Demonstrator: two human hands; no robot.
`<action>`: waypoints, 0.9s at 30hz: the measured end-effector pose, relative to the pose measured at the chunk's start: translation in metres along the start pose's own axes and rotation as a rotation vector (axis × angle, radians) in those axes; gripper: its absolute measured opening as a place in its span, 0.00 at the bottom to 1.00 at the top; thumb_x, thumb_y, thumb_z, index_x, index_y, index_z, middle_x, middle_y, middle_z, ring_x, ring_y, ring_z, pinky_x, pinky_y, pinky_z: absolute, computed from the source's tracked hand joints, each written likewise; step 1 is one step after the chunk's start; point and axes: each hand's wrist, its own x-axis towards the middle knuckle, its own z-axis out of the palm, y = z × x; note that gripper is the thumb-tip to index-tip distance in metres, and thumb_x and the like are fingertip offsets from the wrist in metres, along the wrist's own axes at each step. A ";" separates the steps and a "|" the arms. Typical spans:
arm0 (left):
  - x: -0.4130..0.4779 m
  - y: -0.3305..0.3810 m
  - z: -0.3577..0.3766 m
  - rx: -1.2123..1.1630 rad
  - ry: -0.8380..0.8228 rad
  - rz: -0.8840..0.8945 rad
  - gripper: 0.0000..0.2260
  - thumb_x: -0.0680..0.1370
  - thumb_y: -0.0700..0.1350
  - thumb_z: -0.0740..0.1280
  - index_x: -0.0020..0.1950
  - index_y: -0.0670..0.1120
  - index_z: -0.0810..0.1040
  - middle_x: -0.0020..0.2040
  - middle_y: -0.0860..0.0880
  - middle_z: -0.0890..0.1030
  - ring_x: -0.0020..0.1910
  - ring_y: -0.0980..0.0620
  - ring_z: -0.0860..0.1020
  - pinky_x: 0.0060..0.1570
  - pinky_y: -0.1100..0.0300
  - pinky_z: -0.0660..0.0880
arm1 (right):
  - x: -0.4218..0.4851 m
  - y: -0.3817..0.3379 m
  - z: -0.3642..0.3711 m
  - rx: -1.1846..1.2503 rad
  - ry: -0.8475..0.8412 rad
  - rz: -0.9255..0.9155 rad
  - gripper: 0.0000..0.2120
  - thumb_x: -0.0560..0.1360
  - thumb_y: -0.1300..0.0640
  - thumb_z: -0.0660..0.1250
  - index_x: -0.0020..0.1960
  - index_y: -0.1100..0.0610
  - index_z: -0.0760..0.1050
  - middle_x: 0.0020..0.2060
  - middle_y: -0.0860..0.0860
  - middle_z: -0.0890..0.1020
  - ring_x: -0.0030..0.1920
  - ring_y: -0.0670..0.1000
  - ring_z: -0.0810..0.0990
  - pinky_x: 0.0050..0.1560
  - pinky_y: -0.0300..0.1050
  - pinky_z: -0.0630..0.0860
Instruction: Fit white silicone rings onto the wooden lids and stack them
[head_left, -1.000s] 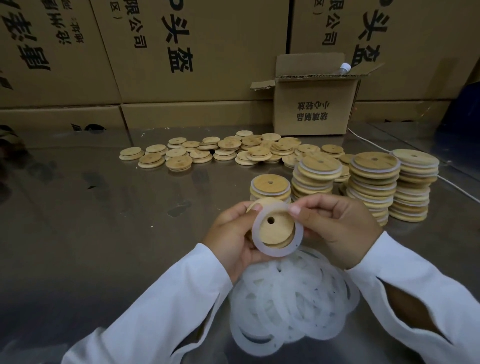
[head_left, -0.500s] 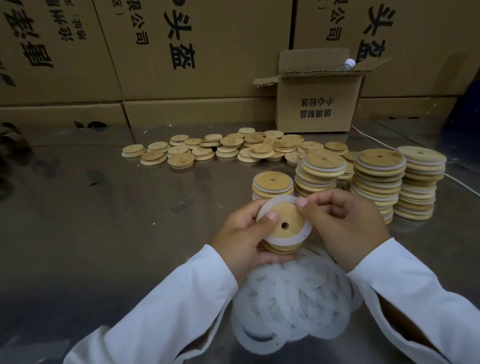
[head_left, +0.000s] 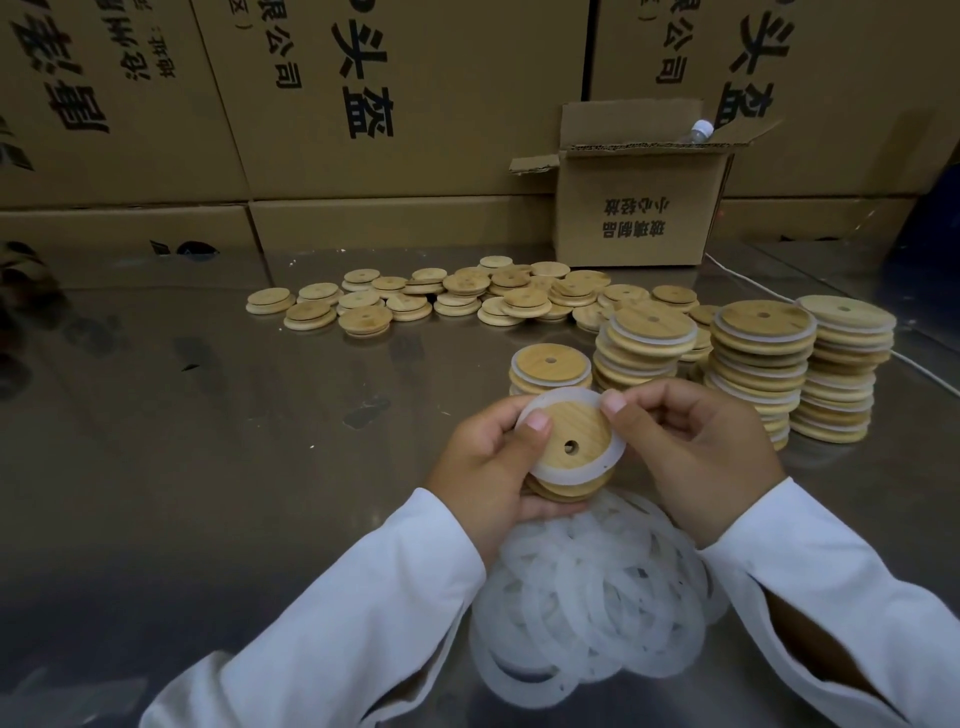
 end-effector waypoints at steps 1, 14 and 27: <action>0.000 0.000 0.000 0.005 0.012 0.004 0.11 0.79 0.43 0.58 0.56 0.43 0.77 0.47 0.43 0.82 0.43 0.48 0.83 0.37 0.55 0.80 | 0.000 0.000 0.000 -0.009 -0.007 -0.003 0.06 0.71 0.61 0.68 0.35 0.56 0.78 0.32 0.50 0.80 0.31 0.41 0.75 0.33 0.27 0.72; 0.001 0.003 0.003 0.068 0.155 0.085 0.09 0.79 0.40 0.59 0.50 0.44 0.79 0.44 0.42 0.82 0.39 0.48 0.82 0.32 0.54 0.80 | -0.002 -0.002 0.002 -0.023 -0.003 -0.009 0.07 0.72 0.61 0.66 0.36 0.55 0.76 0.31 0.50 0.79 0.30 0.41 0.75 0.34 0.29 0.74; 0.003 0.003 0.000 0.042 0.205 0.123 0.10 0.80 0.39 0.57 0.51 0.44 0.78 0.48 0.38 0.81 0.47 0.41 0.81 0.39 0.49 0.81 | -0.003 0.000 0.003 -0.040 -0.030 -0.017 0.06 0.71 0.60 0.67 0.36 0.55 0.77 0.32 0.53 0.81 0.34 0.49 0.78 0.40 0.40 0.77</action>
